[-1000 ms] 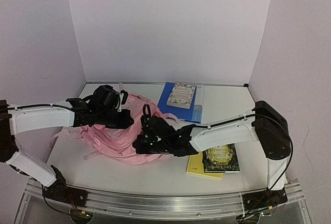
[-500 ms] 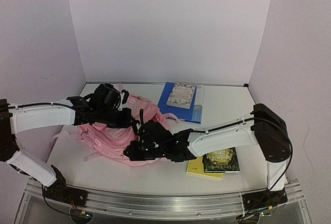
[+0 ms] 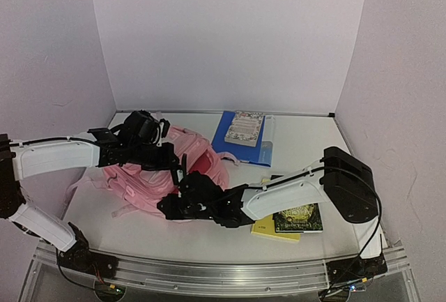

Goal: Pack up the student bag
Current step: Unzip the student bag at the center of the board, then pick up the book from the center of the board.

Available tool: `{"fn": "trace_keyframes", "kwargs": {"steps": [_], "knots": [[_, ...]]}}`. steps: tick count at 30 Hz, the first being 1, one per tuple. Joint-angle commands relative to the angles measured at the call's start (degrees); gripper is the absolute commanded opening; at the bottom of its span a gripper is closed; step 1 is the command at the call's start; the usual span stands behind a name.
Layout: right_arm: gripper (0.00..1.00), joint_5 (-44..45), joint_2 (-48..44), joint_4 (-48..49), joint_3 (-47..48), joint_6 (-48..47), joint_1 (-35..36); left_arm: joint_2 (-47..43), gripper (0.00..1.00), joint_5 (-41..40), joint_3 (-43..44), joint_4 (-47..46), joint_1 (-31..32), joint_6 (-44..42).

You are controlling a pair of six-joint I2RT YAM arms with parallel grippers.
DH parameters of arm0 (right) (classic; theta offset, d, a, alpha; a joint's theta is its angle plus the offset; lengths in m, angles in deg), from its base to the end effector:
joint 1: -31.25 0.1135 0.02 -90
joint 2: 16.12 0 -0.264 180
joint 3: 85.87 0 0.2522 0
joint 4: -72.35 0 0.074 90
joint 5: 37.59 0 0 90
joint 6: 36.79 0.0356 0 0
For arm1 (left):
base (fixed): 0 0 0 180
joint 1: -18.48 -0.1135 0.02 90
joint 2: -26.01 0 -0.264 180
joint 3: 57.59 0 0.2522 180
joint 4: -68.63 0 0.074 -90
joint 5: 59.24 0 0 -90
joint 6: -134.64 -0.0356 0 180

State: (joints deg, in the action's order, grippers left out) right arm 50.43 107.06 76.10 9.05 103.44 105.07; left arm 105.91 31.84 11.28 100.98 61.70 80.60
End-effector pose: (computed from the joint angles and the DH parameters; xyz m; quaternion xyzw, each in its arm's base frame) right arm 0.1343 0.4674 0.1696 -0.1810 0.8213 0.4844 0.2409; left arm 0.2188 -0.2065 0.2499 0.0619 0.9163 -0.2588 0.2994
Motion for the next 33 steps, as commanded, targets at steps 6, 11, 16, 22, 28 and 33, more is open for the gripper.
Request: {"fn": "trace_keyframes", "kwargs": {"steps": [6, 11, 16, 22, 28, 33], "knots": [[0.46, -3.37, -6.35, 2.19, -1.78, -7.88, 3.08, -5.23, 0.00, 2.14, 2.56, -4.30, -3.85, 1.35], [0.74, 4.62, -16.57, -7.25, -9.78, -9.41, 2.67, -6.67, 0.00, 7.19, 3.71, 1.54, -8.19, -1.24], [0.84, 5.99, -24.74, -14.56, -17.30, -6.02, -1.59, -5.70, 0.00, 14.23, 6.71, 8.54, -13.62, -4.53], [0.95, 9.83, -32.08, -25.17, -26.31, -3.85, -11.78, -3.52, 0.00, 21.54, 12.26, 14.51, -18.47, -8.17], [0.98, 14.99, -40.19, -35.21, -32.13, -2.36, -21.63, -1.19, 0.00, 23.16, 18.16, 18.91, -20.00, -14.72], [0.98, 16.03, -43.35, -35.50, -38.34, 1.09, -29.87, -0.05, 0.00, 23.26, 19.10, 17.07, -20.24, -18.25]]}}
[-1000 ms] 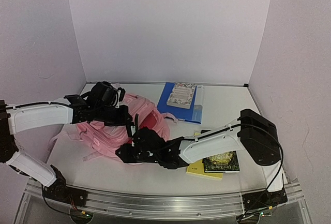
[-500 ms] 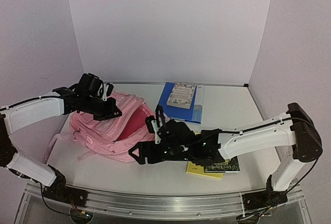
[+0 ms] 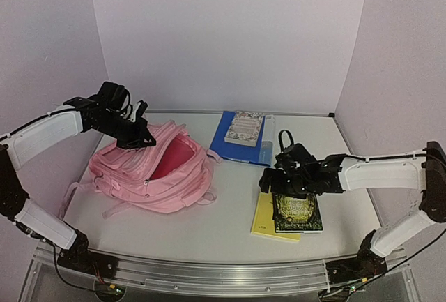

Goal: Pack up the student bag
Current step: Pick up the book from the center of the board.

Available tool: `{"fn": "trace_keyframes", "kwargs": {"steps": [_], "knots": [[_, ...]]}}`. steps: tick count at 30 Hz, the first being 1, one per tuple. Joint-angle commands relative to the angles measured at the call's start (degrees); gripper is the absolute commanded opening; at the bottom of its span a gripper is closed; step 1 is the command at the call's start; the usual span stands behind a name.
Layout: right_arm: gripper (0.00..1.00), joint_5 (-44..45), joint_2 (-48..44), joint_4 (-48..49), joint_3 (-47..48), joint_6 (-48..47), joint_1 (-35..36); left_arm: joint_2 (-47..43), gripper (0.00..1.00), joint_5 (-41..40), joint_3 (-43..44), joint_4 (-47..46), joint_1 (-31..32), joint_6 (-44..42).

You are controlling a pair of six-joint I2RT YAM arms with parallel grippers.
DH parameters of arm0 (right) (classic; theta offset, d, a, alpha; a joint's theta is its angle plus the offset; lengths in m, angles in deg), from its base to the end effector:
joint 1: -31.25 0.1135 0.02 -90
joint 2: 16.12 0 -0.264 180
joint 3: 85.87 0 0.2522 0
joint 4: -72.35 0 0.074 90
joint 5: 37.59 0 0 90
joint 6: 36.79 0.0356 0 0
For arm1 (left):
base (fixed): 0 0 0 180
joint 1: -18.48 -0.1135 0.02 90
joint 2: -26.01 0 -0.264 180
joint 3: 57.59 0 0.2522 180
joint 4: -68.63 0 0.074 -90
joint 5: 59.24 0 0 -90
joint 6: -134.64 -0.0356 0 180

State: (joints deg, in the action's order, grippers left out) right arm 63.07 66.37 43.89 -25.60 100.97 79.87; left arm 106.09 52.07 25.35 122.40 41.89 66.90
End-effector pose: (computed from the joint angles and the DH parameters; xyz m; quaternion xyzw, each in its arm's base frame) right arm 0.1953 0.2118 0.1955 0.0242 0.9378 0.1914 0.2885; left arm 0.2646 -0.1287 0.3030 0.0711 0.9255 -0.2882 0.2354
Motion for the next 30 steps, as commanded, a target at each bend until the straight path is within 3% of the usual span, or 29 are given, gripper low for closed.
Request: {"fn": "trace_keyframes", "kwargs": {"steps": [1, 7, 15, 19, 25, 30], "knots": [[0.98, 3.30, -2.97, -3.29, -4.82, 4.35, -6.74, 0.20, 0.00, 3.04, 5.26, -4.53, -0.44, -5.08], [0.98, 3.63, -6.42, -4.22, -10.86, 10.08, -14.91, 1.53, 0.00, 3.33, 5.21, -5.91, -0.55, -8.15], [0.97, 4.18, -8.97, -3.76, -13.29, 11.19, -16.37, 0.31, 0.00, 4.34, 0.29, -10.55, -0.55, -9.96], [0.85, 1.35, -6.23, -2.86, -12.21, 8.94, -16.35, -0.11, 0.00, 3.93, -0.80, -10.97, -0.51, -10.29], [0.80, -1.79, -3.86, -0.54, -11.93, 6.76, -16.35, -1.06, 0.00, 3.23, -1.40, -10.90, -0.56, -10.48], [0.69, -8.95, -0.95, 4.14, -10.74, 2.82, -16.28, -1.15, 0.00, 3.10, -1.35, -10.77, -0.55, -10.64]]}}
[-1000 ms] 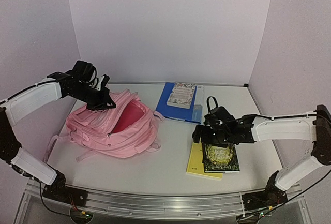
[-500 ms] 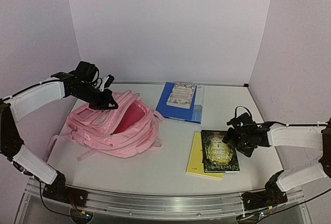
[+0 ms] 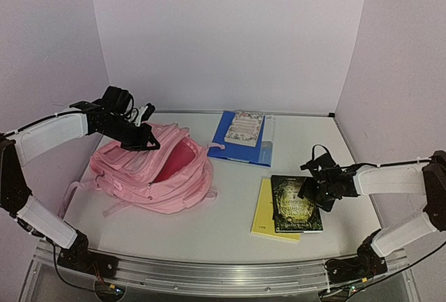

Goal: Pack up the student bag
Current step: Pick up the book from the center of the board.

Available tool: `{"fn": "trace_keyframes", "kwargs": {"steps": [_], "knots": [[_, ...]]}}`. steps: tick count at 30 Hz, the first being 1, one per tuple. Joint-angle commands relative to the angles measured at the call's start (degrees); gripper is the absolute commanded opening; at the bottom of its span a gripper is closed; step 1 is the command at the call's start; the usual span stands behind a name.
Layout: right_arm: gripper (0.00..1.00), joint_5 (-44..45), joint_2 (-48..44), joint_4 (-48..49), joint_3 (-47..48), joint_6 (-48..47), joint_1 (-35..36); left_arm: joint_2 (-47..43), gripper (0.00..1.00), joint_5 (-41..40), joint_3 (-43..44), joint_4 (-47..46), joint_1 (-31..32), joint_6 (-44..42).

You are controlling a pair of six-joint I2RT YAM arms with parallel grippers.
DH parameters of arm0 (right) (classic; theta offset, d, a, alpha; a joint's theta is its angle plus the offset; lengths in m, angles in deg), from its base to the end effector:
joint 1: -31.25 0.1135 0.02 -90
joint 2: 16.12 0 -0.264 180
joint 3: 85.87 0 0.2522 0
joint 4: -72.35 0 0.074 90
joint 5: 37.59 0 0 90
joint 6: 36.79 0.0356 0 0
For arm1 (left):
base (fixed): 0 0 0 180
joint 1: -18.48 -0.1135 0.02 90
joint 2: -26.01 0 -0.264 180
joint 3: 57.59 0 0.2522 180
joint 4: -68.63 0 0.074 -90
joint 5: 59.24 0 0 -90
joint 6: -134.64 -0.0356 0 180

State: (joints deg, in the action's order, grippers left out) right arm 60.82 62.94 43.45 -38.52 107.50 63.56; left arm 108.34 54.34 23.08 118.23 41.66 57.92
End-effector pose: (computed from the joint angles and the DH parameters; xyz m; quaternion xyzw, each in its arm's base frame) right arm 0.2040 0.1228 0.1450 0.2022 0.9434 0.1219 0.2328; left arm 0.2735 -0.1326 0.2847 0.1472 0.9142 -0.2847 0.2481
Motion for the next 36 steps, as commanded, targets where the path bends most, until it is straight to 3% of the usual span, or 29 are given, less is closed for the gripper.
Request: {"fn": "trace_keyframes", "kwargs": {"steps": [1, 9, 18, 24, 29, 32, 36], "knots": [[0.67, -7.83, 2.36, 5.62, 2.35, -4.12, 0.09, -3.33, 0.00, 0.76, 0.90, -6.49, -0.29, -1.74], [0.58, -11.28, 6.16, 13.52, 6.14, -4.16, 2.35, -3.23, 0.00, 0.02, 1.13, -6.38, -0.31, -2.23], [0.57, -8.43, 16.58, 16.80, 16.37, -3.76, 11.29, -3.08, 0.00, -1.14, 0.94, -6.00, -0.26, -2.90], [0.68, -8.41, 15.24, 15.91, 17.27, -5.19, 11.65, -2.77, 0.00, -0.99, 0.94, -6.04, -0.30, -2.83], [0.80, -7.23, 12.82, 10.72, 16.10, -12.98, 13.46, -2.69, 0.00, -2.93, 1.01, -5.90, -0.42, -2.64], [0.81, -9.25, 11.77, 7.61, 15.70, -17.55, 13.09, -2.95, 0.00, -3.46, 0.95, -5.89, -1.01, -2.52], [0.78, -19.78, 10.97, 7.24, 16.38, -23.36, 9.41, -3.06, 0.00, -2.42, 0.86, -6.25, -1.37, -2.29]]}}
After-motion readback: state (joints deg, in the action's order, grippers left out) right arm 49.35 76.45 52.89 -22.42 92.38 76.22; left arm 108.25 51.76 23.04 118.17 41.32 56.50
